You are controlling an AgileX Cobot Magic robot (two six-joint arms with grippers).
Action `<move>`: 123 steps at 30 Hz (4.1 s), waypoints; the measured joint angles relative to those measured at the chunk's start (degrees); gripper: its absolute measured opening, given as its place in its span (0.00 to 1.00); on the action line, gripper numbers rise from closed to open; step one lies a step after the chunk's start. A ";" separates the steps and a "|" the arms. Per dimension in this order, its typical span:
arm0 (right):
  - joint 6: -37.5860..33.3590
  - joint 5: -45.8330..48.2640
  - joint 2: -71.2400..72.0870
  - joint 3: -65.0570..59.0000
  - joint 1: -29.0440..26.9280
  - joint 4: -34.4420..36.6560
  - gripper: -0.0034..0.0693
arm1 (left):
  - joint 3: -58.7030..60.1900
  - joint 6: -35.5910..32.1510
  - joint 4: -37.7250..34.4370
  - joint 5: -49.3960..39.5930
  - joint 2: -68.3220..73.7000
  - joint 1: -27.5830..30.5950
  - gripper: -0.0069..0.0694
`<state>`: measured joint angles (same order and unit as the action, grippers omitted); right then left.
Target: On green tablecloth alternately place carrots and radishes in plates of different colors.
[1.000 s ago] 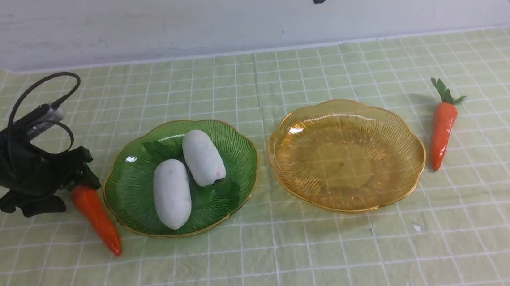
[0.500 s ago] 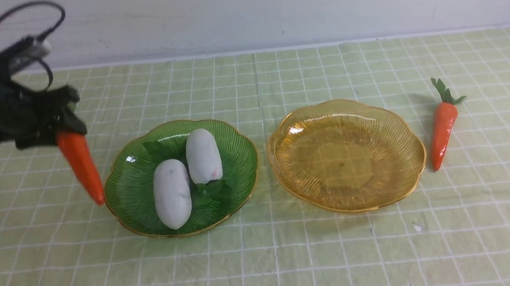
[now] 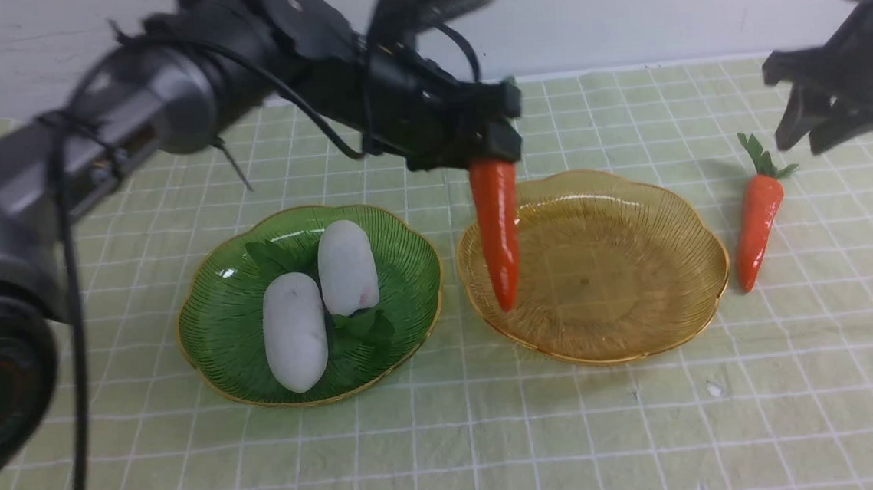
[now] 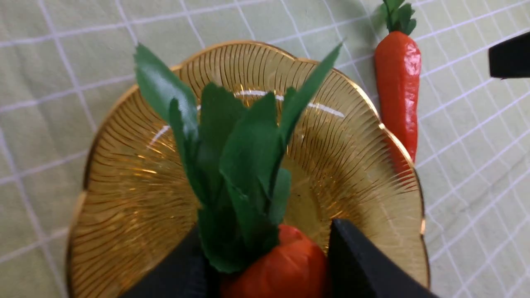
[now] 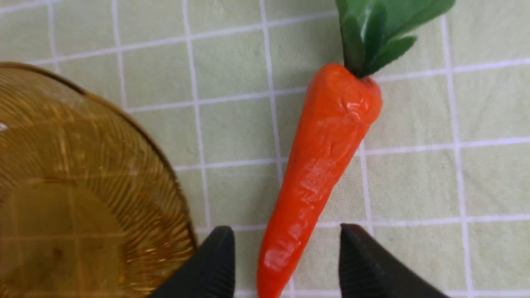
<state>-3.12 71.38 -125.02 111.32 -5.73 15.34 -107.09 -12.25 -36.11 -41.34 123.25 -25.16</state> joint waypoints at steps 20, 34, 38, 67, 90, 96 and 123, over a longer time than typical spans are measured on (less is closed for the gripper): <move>-1.81 -1.01 -7.78 0.01 -0.85 2.22 0.34 | -8.78 2.50 2.91 -10.43 4.15 1.86 0.71; -1.89 -0.72 9.49 -0.38 9.09 8.04 0.34 | -14.28 4.45 19.73 -30.06 -14.02 9.62 0.08; -1.57 -0.36 6.71 -4.73 15.57 5.13 0.35 | -10.42 4.58 22.41 -30.40 -19.61 10.20 0.08; -4.76 -35.07 83.92 -53.02 17.60 -3.64 0.04 | 57.09 5.75 23.36 -9.52 -85.44 10.20 0.08; -4.78 -59.98 125.87 -94.86 17.54 -4.68 0.03 | 67.82 5.70 23.42 -0.05 -97.38 10.20 0.08; -4.78 -59.74 125.87 -94.86 17.54 -4.68 0.03 | 71.52 5.70 22.15 0.38 -105.52 10.20 0.08; -4.78 -59.69 125.92 -94.86 17.54 -4.79 0.03 | 93.94 2.66 28.34 16.88 -118.97 20.34 0.08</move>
<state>-7.90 11.69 0.90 16.46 11.81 10.55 -13.15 -9.59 -7.77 -24.46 4.29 -4.81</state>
